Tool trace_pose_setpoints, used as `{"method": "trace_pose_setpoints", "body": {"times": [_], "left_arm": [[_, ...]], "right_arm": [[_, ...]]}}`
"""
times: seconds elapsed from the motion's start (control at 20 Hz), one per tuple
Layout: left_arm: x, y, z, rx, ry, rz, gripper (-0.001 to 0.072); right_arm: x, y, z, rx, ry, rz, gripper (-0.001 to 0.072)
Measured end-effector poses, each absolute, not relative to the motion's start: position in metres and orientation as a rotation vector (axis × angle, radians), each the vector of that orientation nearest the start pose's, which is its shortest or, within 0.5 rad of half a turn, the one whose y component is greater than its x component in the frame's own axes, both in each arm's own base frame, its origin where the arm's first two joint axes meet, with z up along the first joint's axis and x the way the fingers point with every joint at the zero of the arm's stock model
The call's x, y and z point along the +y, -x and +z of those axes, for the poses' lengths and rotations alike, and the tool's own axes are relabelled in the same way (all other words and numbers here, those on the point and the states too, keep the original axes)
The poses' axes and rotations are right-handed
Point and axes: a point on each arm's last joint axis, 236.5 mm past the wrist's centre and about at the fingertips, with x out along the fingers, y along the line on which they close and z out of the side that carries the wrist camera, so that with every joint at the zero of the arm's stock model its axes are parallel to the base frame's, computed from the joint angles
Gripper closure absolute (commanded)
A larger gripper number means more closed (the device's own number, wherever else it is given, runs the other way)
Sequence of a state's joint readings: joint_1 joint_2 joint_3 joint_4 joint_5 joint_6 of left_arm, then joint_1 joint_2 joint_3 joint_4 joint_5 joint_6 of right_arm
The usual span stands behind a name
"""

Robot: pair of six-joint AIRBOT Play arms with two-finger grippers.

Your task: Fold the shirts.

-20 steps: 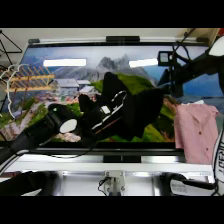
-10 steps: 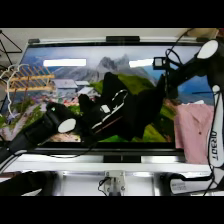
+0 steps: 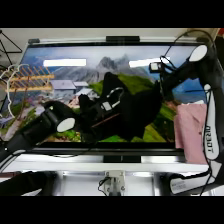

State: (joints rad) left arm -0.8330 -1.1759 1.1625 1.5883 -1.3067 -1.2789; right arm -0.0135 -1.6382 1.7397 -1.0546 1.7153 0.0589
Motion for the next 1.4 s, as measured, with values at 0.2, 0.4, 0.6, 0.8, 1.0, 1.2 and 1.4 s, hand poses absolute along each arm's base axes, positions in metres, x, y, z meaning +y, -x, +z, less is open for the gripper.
{"method": "trace_pose_setpoints", "body": {"times": [0.2,0.4,0.6,0.8,1.0,1.2,1.4], "left_arm": [[-0.222,-0.277,0.049,1.094,-0.849,-0.74,0.0033],[-0.176,-0.331,0.086,1.039,-0.792,-0.558,0.0033],[-0.124,-0.366,0.112,1.021,-0.716,-0.408,0.0034],[-0.086,-0.378,0.117,1.05,-0.617,-0.317,0.0179],[-0.094,-0.36,0.092,1.145,-0.327,-0.292,0.0301],[-0.161,-0.325,0.039,1.208,-0.141,-0.414,0.0043],[-0.23,-0.296,-0.002,1.2,-0.057,-0.526,0.0048]], "right_arm": [[0.109,-0.388,0.079,0.882,0.774,1.419,0.0627],[0.108,-0.382,0.104,0.878,0.769,1.348,0.0629],[0.11,-0.366,0.13,0.854,0.776,1.335,0.0631],[0.112,-0.353,0.153,0.837,0.769,1.292,0.0631],[0.111,-0.345,0.172,0.835,0.74,1.224,0.0633],[0.112,-0.339,0.188,0.827,0.714,1.167,0.0633],[0.113,-0.334,0.197,0.833,0.673,1.125,0.0633]]}}
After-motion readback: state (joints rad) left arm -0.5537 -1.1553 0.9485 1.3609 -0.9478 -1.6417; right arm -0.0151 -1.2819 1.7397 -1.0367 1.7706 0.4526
